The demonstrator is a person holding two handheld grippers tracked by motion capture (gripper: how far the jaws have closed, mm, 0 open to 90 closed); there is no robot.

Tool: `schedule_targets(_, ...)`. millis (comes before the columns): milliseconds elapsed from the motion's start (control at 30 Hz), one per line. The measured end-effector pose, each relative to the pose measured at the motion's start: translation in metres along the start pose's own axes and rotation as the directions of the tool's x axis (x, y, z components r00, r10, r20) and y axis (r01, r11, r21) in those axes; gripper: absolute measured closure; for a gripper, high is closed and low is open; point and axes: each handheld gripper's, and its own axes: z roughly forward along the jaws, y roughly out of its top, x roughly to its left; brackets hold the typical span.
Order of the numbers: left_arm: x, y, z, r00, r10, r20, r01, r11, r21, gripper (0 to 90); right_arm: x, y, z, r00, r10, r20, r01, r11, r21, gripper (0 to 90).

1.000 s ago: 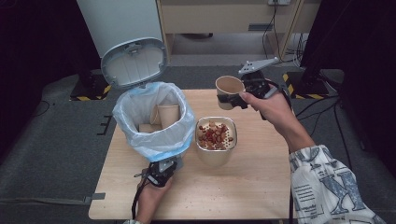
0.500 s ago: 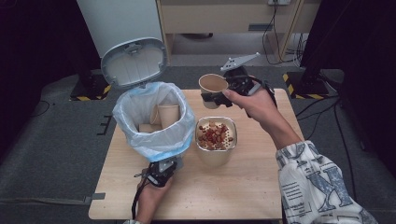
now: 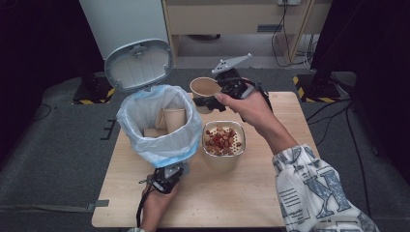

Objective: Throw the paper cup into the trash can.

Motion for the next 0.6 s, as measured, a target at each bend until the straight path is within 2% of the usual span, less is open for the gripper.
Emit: schedule_targets(600,0.000,0.000,0.000,1.0000,-0.001,-0.001,0.001,1.0000,-0.001,89.6,0.019,0.014,0.032,0.9989,-0.005,-0.047,0.005,1.000,-0.005,32.3)
